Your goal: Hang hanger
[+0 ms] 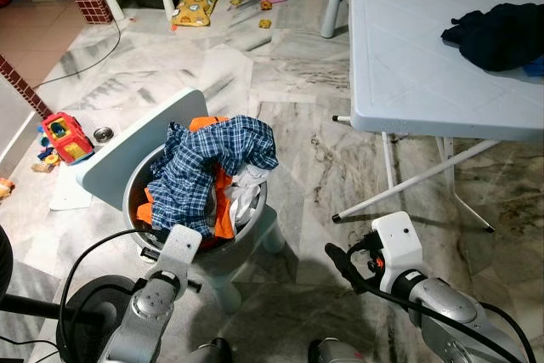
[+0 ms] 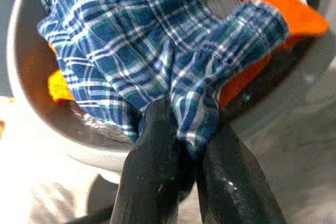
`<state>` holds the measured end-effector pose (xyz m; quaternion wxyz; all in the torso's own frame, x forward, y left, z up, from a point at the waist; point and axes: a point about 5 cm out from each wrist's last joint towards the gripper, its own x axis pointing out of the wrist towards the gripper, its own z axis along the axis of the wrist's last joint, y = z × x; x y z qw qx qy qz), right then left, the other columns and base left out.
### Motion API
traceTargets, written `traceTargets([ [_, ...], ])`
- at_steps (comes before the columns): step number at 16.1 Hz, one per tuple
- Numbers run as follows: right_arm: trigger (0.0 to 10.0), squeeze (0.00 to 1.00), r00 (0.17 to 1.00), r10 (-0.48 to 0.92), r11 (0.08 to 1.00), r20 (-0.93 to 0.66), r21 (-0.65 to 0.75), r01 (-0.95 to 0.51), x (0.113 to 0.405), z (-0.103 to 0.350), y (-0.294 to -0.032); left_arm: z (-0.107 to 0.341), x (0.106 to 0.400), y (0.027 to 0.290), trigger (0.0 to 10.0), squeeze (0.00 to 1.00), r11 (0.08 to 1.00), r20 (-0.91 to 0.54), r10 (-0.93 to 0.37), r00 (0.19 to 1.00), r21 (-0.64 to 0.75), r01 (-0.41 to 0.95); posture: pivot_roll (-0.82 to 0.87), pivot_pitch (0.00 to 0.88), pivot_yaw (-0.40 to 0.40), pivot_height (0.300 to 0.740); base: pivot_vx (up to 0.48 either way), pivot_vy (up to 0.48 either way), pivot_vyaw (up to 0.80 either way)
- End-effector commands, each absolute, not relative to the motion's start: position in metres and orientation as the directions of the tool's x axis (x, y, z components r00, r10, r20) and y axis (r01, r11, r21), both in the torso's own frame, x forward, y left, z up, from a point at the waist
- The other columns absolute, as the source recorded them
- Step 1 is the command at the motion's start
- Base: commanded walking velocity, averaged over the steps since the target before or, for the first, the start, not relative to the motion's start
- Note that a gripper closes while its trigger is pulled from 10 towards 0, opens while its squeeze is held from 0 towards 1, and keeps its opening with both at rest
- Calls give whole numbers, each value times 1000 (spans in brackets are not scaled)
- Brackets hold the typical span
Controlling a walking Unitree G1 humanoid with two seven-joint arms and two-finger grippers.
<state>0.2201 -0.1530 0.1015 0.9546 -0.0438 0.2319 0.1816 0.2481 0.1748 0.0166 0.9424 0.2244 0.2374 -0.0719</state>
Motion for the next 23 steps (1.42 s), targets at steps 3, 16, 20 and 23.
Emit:
traceTargets([
  [3, 10000, 0, 824, 339, 923, -455, -11, -385, 226, 100, -151, 21, 239, 176, 10000, 1000, 801, -475, -58, 878, 503, 325, -218, 131, 33, 740, 0, 0, 0],
  [16, 10000, 0, 797, 388, 902, -464, 13, -432, 229, 95, -143, 56, 254, 173, 10000, 1000, 510, -509, -282, 814, 639, 576, -203, 119, 33, 740, 0, 0, 0],
  [20, 10000, 0, 796, 389, 901, -464, 12, -433, 229, 95, -142, 51, 269, 170, 10000, 1000, 539, -646, -354, 676, 450, 712, -215, 121, 42, 740, 0, 0, 0],
  [23, 10000, 0, 795, 389, 900, -465, 9, -435, 228, 95, -142, 58, 278, 171, 10000, 1000, 524, -655, -361, 664, 446, 726, -213, 120, 49, 740, 0, 0, 0],
])
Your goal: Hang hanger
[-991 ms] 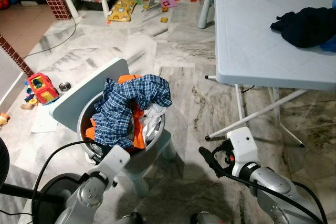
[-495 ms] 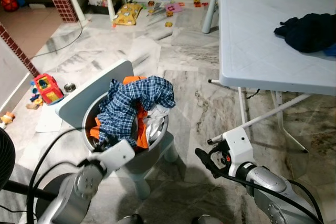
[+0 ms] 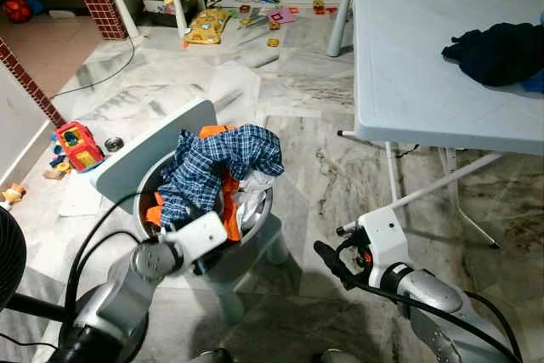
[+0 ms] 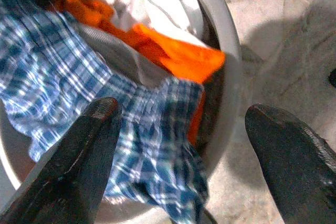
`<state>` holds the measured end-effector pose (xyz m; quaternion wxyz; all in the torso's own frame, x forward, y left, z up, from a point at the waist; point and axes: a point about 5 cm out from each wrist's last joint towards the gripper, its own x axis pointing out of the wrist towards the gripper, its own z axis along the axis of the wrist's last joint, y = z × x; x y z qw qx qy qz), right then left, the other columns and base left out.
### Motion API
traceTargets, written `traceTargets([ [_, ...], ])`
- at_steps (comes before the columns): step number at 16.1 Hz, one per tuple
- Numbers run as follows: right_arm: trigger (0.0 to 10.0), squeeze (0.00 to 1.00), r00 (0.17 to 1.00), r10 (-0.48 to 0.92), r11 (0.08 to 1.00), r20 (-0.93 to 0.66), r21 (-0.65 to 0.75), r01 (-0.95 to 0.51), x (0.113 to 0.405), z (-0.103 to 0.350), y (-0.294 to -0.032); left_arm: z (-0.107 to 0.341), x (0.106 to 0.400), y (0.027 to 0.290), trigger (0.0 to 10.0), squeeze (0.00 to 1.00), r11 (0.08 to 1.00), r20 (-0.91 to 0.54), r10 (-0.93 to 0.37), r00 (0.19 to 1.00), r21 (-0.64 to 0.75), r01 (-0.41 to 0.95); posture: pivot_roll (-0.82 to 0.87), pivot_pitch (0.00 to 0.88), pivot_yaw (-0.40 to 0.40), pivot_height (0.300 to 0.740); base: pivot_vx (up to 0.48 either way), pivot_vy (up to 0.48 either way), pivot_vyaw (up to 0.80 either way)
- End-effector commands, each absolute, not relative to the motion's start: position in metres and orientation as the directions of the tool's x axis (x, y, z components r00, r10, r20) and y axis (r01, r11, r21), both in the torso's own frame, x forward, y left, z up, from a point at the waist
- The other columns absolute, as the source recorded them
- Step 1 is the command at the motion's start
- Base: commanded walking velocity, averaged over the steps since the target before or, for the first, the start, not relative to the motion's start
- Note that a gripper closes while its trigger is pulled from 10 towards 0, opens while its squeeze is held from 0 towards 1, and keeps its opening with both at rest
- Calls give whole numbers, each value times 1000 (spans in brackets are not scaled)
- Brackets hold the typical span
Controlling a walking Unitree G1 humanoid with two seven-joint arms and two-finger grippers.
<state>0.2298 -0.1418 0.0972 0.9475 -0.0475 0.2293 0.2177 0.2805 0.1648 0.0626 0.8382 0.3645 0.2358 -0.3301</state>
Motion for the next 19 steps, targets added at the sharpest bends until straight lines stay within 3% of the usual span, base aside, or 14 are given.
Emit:
traceTargets([
  [1, 10000, 0, 796, 388, 901, -465, 10, -434, 228, 94, -141, 58, 279, 173, 10000, 1000, 513, -696, -376, 611, 393, 764, -211, 120, 49, 740, 0, 0, 0],
  [4, 10000, 0, 793, 394, 898, -465, 12, -439, 229, 93, -139, 58, 281, 177, 10000, 1000, 478, -729, -386, 566, 367, 798, -208, 120, 50, 740, 0, 0, 0],
  [5, 10000, 0, 791, 398, 896, -464, 13, -443, 229, 93, -138, 58, 283, 178, 10000, 541, 463, -747, -393, 537, 343, 817, -207, 120, 49, 740, 0, 0, 0],
  [6, 10000, 0, 791, 399, 896, -464, 12, -444, 229, 93, -138, 60, 284, 180, 10000, 267, 450, -760, -397, 515, 328, 831, -207, 119, 51, 740, 0, 0, 0],
  [8, 10000, 0, 791, 398, 896, -464, 12, -444, 230, 93, -138, 63, 287, 181, 10000, 267, 450, -760, -395, 517, 330, 830, -207, 119, 54, 740, 0, 0, 0],
  [9, 10000, 0, 792, 397, 896, -463, 11, -443, 230, 93, -138, 64, 291, 182, 10000, 0, 447, -761, -391, 518, 335, 829, -205, 117, 57, 740, 0, 0, 0],
  [13, 10000, 0, 792, 398, 897, -463, 15, -442, 229, 91, -136, 70, 302, 187, 10000, 0, 419, -758, -363, 542, 387, 821, -205, 115, 59, 740, 0, 0, 0],
  [17, 10000, 0, 792, 398, 897, -463, 16, -441, 229, 91, -136, 59, 304, 185, 10000, 0, 409, -779, -374, 504, 349, 843, -212, 119, 59, 740, 0, 0, 0],
  [18, 10000, 0, 792, 397, 898, -464, 15, -441, 228, 91, -136, 54, 305, 185, 4510, 0, 407, -787, -377, 488, 332, 851, -216, 121, 59, 740, 0, 0, 0],
  [19, 10000, 0, 792, 396, 898, -464, 15, -440, 228, 91, -136, 54, 305, 184, 1882, 0, 404, -788, -378, 485, 331, 853, -219, 122, 60, 740, 0, 0, 0],
])
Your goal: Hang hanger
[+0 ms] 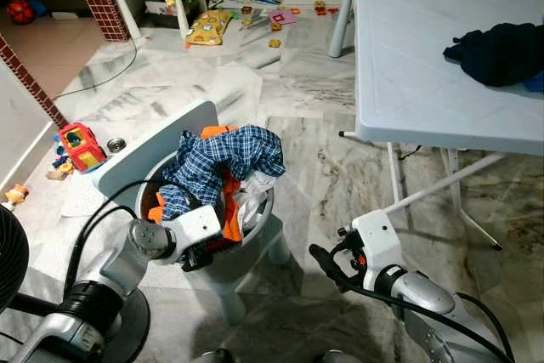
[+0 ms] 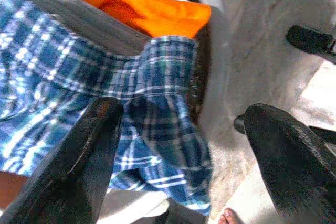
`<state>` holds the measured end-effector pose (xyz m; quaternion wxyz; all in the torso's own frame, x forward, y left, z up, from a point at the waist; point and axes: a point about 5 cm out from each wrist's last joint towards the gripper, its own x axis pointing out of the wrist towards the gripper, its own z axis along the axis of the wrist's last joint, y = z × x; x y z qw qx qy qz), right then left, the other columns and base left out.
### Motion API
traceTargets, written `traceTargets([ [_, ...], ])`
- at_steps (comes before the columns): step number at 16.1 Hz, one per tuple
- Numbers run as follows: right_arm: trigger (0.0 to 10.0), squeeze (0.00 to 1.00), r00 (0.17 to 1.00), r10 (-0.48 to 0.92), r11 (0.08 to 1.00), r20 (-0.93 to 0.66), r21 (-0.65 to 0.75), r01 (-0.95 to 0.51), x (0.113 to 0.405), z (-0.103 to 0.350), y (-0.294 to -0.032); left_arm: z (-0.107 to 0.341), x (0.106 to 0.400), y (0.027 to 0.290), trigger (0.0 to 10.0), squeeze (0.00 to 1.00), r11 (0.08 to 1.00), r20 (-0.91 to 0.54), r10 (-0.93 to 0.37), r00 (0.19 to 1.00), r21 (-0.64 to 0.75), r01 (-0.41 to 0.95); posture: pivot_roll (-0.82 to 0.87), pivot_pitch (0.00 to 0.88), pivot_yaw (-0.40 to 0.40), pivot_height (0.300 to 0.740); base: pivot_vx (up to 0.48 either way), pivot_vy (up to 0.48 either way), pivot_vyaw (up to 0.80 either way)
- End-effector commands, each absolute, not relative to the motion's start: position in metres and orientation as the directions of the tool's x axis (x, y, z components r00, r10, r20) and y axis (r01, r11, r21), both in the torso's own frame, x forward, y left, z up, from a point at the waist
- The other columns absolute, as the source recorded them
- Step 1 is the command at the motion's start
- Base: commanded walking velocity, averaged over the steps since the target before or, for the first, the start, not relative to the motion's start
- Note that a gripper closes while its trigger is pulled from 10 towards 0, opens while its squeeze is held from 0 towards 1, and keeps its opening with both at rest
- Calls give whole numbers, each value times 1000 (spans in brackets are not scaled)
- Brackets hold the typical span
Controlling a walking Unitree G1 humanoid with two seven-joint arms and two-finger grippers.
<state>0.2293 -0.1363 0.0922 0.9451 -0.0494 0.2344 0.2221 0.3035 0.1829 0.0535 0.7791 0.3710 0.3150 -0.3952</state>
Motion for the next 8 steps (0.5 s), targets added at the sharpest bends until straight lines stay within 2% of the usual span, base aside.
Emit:
traceTargets([
  [1, 10000, 0, 792, 395, 898, -465, 15, -439, 228, 91, -137, 54, 305, 184, 510, 0, 402, -788, -380, 485, 331, 854, -219, 123, 61, 740, 0, 0, 0],
  [4, 10000, 0, 793, 393, 900, -466, 16, -436, 227, 91, -137, 55, 311, 182, 0, 0, 381, -780, -394, 487, 343, 858, -221, 126, 63, 740, 0, 0, 0],
  [8, 10000, 0, 793, 388, 902, -469, 17, -431, 225, 90, -137, 51, 314, 183, 0, 0, 363, -784, -391, 482, 350, 864, -226, 131, 65, 740, 0, 0, 0],
])
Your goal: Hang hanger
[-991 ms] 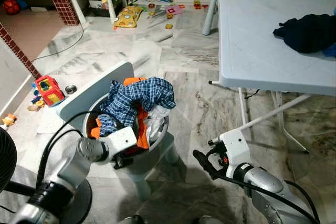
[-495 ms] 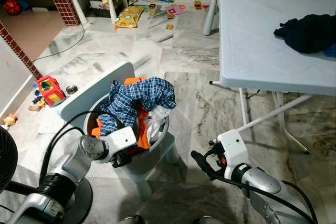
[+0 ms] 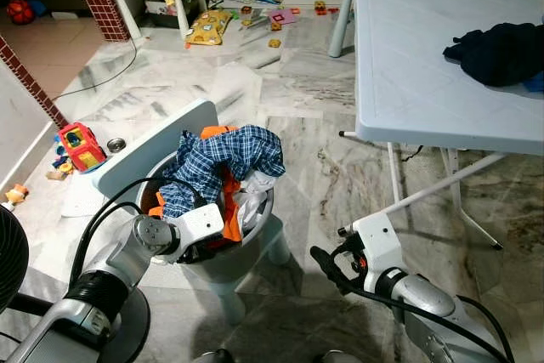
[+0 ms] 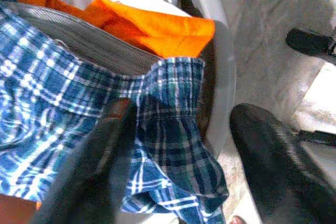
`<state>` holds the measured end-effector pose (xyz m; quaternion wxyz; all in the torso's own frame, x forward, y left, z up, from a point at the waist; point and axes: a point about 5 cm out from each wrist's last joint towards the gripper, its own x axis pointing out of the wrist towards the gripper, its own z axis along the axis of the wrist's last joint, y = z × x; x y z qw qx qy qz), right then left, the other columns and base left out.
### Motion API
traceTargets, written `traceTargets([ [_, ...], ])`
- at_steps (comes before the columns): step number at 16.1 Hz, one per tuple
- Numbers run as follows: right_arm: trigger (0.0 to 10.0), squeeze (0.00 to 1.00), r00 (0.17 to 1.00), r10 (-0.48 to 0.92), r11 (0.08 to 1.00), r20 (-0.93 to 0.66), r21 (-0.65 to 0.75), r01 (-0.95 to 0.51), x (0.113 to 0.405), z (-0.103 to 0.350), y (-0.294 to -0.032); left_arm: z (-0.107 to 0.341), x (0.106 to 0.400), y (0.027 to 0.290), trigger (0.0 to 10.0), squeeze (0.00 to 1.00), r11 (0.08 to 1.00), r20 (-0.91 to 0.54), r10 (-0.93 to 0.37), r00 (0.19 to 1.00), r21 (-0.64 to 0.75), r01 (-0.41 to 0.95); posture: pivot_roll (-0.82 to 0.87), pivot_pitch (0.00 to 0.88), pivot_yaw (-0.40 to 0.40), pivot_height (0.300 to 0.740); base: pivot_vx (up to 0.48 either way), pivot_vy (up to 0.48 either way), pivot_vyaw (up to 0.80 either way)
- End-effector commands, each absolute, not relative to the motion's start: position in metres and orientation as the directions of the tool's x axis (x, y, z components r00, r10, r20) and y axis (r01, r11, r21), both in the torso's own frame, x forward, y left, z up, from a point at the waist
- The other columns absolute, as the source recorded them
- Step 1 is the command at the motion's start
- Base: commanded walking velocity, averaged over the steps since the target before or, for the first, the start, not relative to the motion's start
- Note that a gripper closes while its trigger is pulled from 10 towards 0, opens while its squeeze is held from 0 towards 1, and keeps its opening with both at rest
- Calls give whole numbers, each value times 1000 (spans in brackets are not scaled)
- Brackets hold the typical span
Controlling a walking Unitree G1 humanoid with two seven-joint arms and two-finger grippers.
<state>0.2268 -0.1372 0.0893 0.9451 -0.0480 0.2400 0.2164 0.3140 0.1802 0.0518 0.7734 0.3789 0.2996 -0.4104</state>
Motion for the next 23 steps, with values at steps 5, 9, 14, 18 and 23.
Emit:
traceTargets([
  [5, 10000, 0, 796, 382, 905, -470, 17, -425, 224, 90, -138, 48, 315, 183, 0, 0, 349, -793, -395, 464, 338, 874, -229, 134, 70, 740, 0, 0, 0],
  [9, 10000, 0, 797, 380, 906, -469, 17, -422, 224, 90, -137, 47, 316, 184, 0, 0, 345, -795, -396, 459, 335, 877, -229, 134, 72, 740, 0, 0, 0],
  [14, 10000, 0, 797, 382, 906, -468, 17, -424, 227, 89, -137, 47, 318, 185, 0, 0, 348, -795, -395, 460, 334, 876, -227, 124, 73, 740, 0, 0, 0],
  [18, 10000, 0, 801, 382, 905, -460, 12, -425, 232, 89, -136, 53, 326, 186, 0, 0, 442, -747, -385, 542, 367, 819, -225, 103, 77, 740, 0, 0, 0],
  [23, 10000, 0, 810, 388, 904, -440, 9, -428, 240, 89, -134, 60, 333, 188, 0, 0, 758, -550, -337, 765, 323, 566, -204, 47, 74, 740, 0, 0, 0],
])
